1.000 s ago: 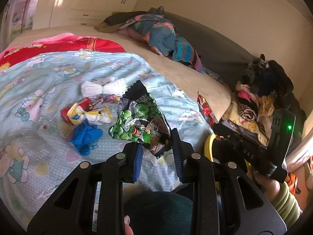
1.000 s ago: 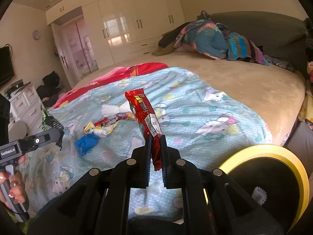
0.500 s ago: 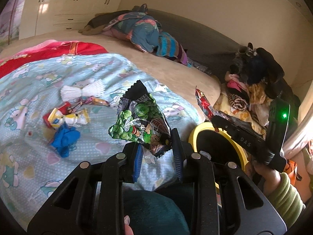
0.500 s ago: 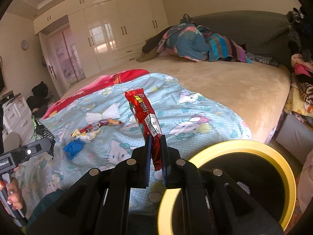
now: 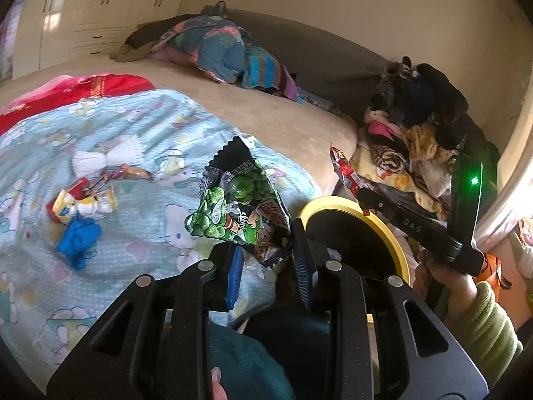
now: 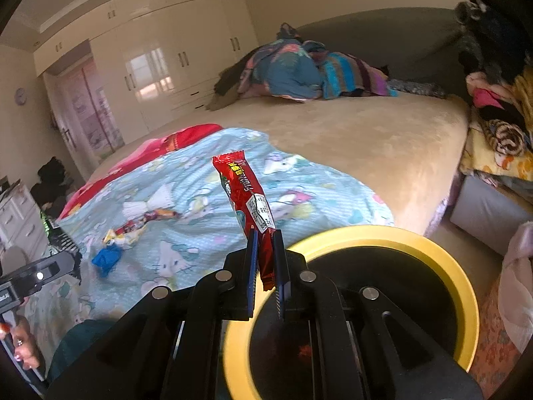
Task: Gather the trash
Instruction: 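Carry the green packet and red wrapper over the yellow bin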
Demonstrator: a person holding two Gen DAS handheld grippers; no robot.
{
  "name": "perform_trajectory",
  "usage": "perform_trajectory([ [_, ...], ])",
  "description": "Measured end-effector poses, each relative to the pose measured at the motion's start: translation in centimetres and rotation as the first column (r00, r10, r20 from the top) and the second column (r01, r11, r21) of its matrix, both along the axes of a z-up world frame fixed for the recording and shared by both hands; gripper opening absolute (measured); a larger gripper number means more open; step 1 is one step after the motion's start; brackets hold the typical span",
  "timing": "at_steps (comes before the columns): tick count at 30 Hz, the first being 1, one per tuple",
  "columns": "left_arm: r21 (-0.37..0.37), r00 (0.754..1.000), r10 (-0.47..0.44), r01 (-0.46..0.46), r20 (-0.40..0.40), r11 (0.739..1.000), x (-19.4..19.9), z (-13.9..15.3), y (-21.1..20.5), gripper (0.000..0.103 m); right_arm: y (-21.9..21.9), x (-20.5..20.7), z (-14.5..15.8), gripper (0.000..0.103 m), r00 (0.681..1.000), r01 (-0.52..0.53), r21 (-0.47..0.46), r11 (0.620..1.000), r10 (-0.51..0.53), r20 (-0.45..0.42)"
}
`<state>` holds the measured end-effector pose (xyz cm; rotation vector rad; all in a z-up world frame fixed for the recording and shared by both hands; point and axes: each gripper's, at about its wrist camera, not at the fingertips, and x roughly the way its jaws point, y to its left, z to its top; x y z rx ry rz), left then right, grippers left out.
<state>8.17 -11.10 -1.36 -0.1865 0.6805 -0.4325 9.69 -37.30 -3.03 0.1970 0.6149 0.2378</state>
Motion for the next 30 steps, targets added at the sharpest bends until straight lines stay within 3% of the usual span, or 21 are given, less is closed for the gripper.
perform_trajectory([
  [11,0.042,0.996,-0.094,0.093,0.009,0.995,0.0,0.3,-4.3,0.021,-3.9,-0.5,-1.1,0.009,0.996,0.089,0.019,0.996,-0.088,-0.03],
  [22,0.099,0.981,-0.193,0.195,-0.026,0.976,0.2,-1.5,-8.6,0.021,-7.0,-0.7,-2.4,0.009,0.987,0.152,0.045,0.987,-0.15,-0.062],
  [30,0.093,0.968,-0.248,0.251,-0.041,0.964,0.5,-2.4,-10.8,0.021,-8.4,-0.4,-4.1,0.009,0.979,0.172,0.048,0.984,-0.166,-0.118],
])
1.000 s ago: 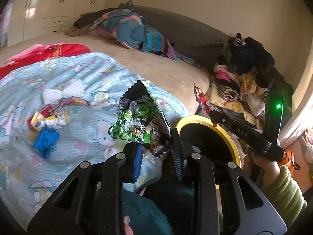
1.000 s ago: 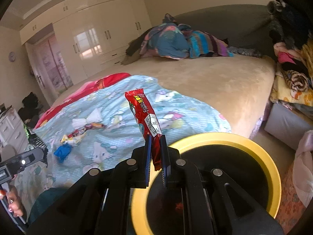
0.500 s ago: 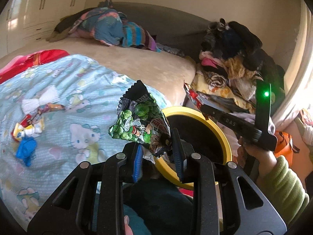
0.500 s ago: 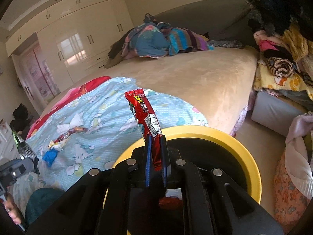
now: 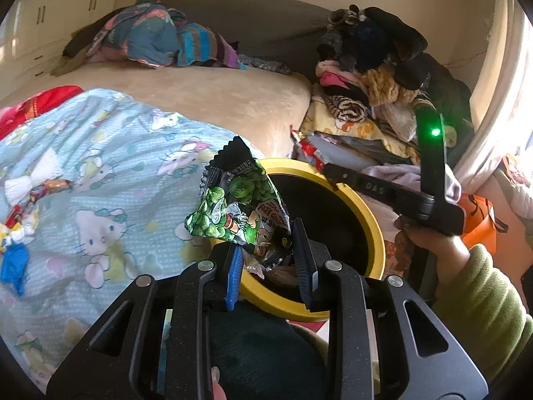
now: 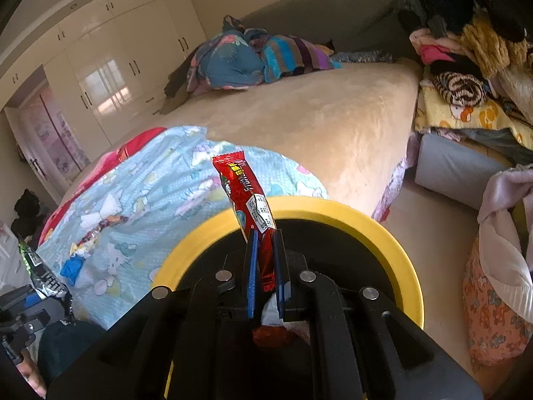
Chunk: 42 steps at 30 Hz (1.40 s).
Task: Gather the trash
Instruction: 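Carry the green packet and red wrapper over the yellow bin, then open both tools to drop the packet and wrapper into the bin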
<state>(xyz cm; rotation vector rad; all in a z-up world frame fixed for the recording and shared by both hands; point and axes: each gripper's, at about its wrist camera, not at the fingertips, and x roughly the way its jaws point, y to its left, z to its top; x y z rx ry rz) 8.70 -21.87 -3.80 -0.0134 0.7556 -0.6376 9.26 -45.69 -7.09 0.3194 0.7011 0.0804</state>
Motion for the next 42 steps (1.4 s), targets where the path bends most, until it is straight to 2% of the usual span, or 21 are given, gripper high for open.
perform_trajectory([
  [8,-0.001,0.999,-0.045,0.045,-0.023,0.999,0.6,-1.4,-2.2,0.022,-0.8,0.3,-1.8,0.009,0.999,0.009,0.023,1.0,-0.009,-0.034],
  [16,0.0,0.99,-0.072,0.073,-0.123,0.997,2.9,-3.9,-3.9,0.022,-1.8,0.2,-3.0,0.009,0.998,0.016,0.055,0.998,-0.013,-0.06],
  [18,0.01,0.989,-0.076,0.078,-0.128,0.997,3.3,-4.2,-4.3,0.024,-1.8,0.4,-3.3,0.01,0.997,0.004,0.069,0.998,0.001,-0.079],
  [19,0.017,0.988,-0.079,0.082,-0.131,0.996,3.5,-4.5,-4.6,0.032,-1.9,0.4,-3.5,0.012,0.996,0.004,0.071,0.997,0.002,-0.088],
  [20,0.021,0.988,-0.076,0.079,-0.135,0.997,3.7,-4.6,-4.7,0.047,-2.0,0.4,-3.7,0.015,0.996,0.011,0.07,0.998,-0.004,-0.094],
  [22,0.018,0.988,-0.059,0.062,-0.143,0.998,4.0,-4.8,-4.5,0.069,-2.2,0.4,-3.9,0.031,0.994,0.028,0.071,0.997,-0.02,-0.104],
  [23,0.017,0.988,-0.052,0.055,-0.143,0.998,4.1,-4.8,-4.4,0.075,-2.3,0.4,-3.9,0.035,0.994,0.035,0.068,0.997,-0.028,-0.103],
  [25,0.016,0.99,-0.046,0.049,-0.13,0.999,3.9,-4.7,-4.0,0.08,-2.3,0.3,-3.8,0.044,0.995,0.05,0.066,0.997,-0.043,-0.094],
  [26,0.021,0.992,-0.04,0.042,-0.116,0.999,3.8,-4.4,-3.8,0.087,-2.4,0.3,-3.7,0.047,0.995,0.055,0.065,0.996,-0.049,-0.09],
  [28,0.022,0.995,-0.029,0.031,-0.09,0.999,3.5,-3.9,-3.5,0.089,-2.3,0.3,-3.4,0.055,0.996,0.063,0.062,0.996,-0.059,-0.074],
  [33,0.03,0.999,-0.01,0.011,-0.03,0.999,2.8,-2.7,-2.7,0.092,-1.7,0.2,-2.4,0.066,0.997,0.066,0.034,0.997,-0.064,-0.037],
  [42,0.053,0.998,0.024,-0.027,0.055,0.998,1.4,-0.8,-0.9,0.092,-0.1,0.4,-0.8,0.073,0.999,0.034,0.01,0.999,-0.034,0.0],
])
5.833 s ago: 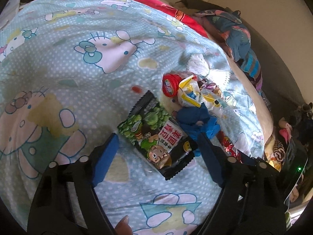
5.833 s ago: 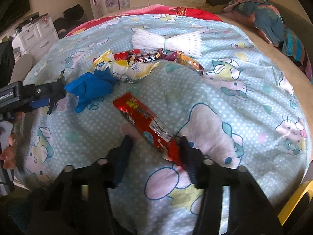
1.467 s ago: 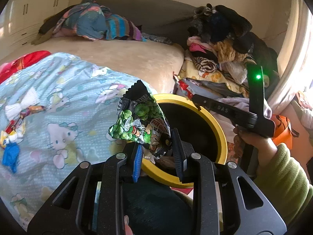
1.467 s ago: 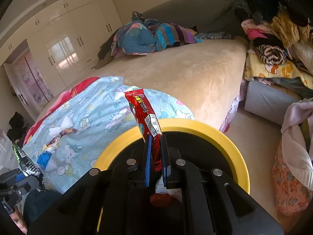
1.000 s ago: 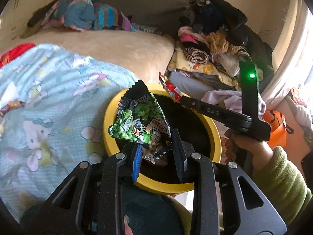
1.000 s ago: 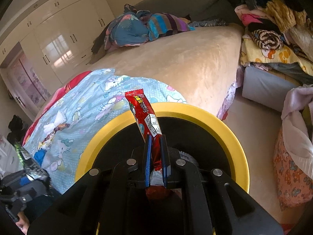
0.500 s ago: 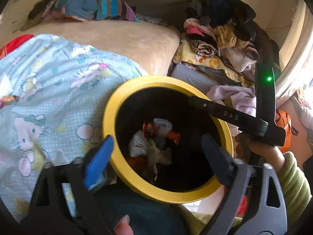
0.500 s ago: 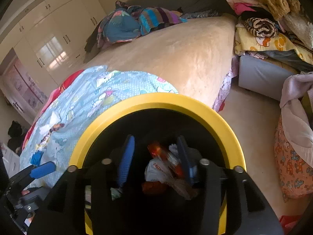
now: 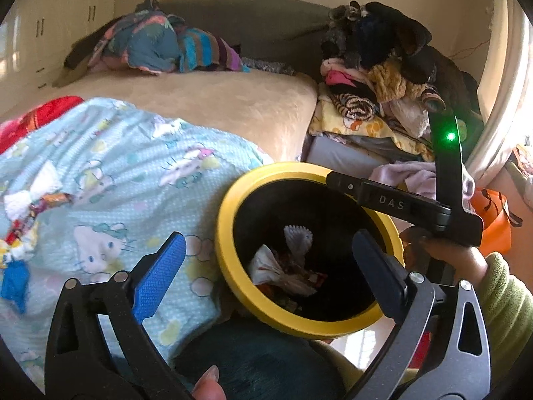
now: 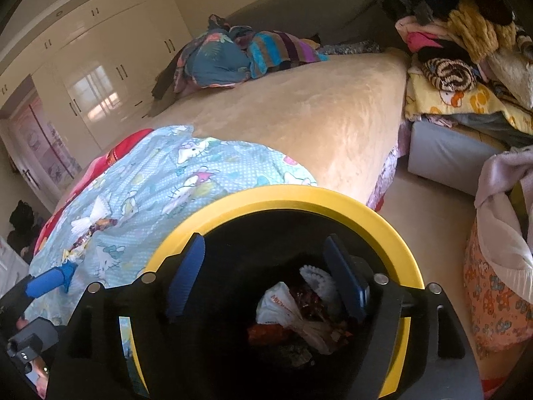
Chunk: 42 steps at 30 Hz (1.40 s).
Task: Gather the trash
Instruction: 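Open both tools to drop the packet and wrapper into the bin, then move both open tools back over the remaining trash on the blanket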
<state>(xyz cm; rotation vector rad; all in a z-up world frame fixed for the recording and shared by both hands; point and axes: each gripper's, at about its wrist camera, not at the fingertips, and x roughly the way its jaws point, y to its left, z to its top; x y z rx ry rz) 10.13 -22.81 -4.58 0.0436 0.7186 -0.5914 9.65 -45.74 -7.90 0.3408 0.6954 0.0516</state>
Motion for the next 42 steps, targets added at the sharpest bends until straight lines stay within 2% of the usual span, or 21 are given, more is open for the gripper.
perform_trajectory([
  [12,-0.016,0.991,0.099,-0.098,0.091,0.995,-0.8,2.3,3.8,0.092,3.7,-0.1,2.2,0.079,0.996,-0.061,-0.03,0.998,0.063,0.061],
  [24,-0.056,0.974,0.189,-0.184,0.121,0.981,-0.8,3.5,7.1,0.092,6.5,-0.5,3.9,0.083,0.988,-0.119,-0.045,0.992,0.123,0.098],
  [34,-0.074,0.948,0.286,-0.278,0.137,0.958,-0.6,4.1,10.5,0.092,9.1,-0.7,4.4,0.084,0.978,-0.172,-0.05,0.984,0.176,0.113],
  [42,-0.095,0.919,0.37,-0.36,0.137,0.928,-0.2,4.2,14.0,0.092,11.9,0.0,5.1,0.084,0.967,-0.222,-0.035,0.974,0.224,0.123],
])
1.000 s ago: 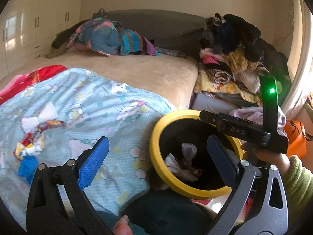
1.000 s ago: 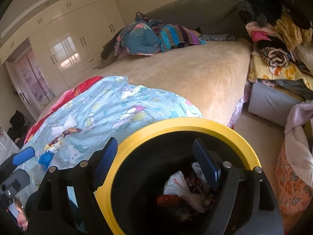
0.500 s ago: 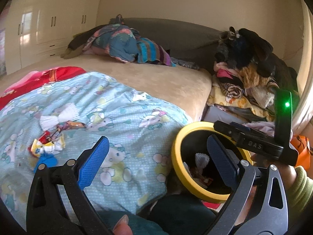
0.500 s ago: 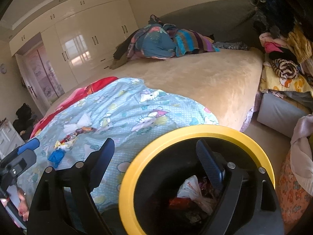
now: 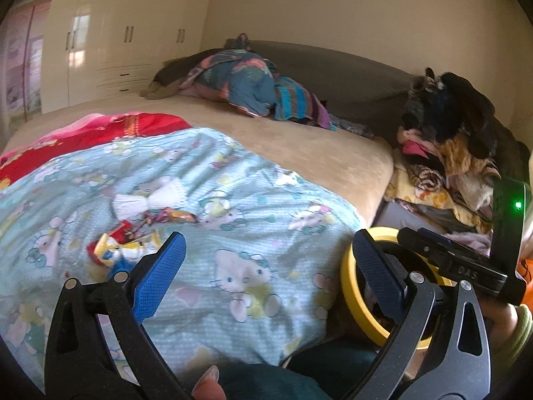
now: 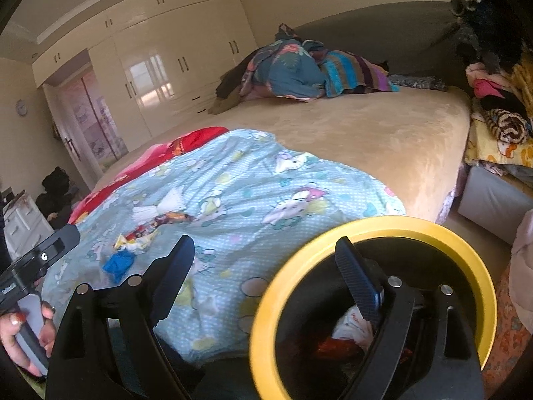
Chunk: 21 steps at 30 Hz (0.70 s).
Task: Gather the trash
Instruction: 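Move both open tools back over the remaining trash on the blanket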
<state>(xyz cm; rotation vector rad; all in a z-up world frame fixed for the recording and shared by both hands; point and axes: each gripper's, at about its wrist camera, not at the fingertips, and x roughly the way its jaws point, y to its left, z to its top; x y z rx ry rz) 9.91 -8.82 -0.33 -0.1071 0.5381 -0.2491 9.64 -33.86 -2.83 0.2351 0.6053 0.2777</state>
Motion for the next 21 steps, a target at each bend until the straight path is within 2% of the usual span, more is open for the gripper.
perform_trajectory([
  [21,-0.031,0.98,0.199,-0.199,-0.007,0.979,0.1,-0.3,9.3,0.092,10.1,2.1,0.7,0.084,0.982,-0.19,-0.076,0.979,0.19,-0.003],
])
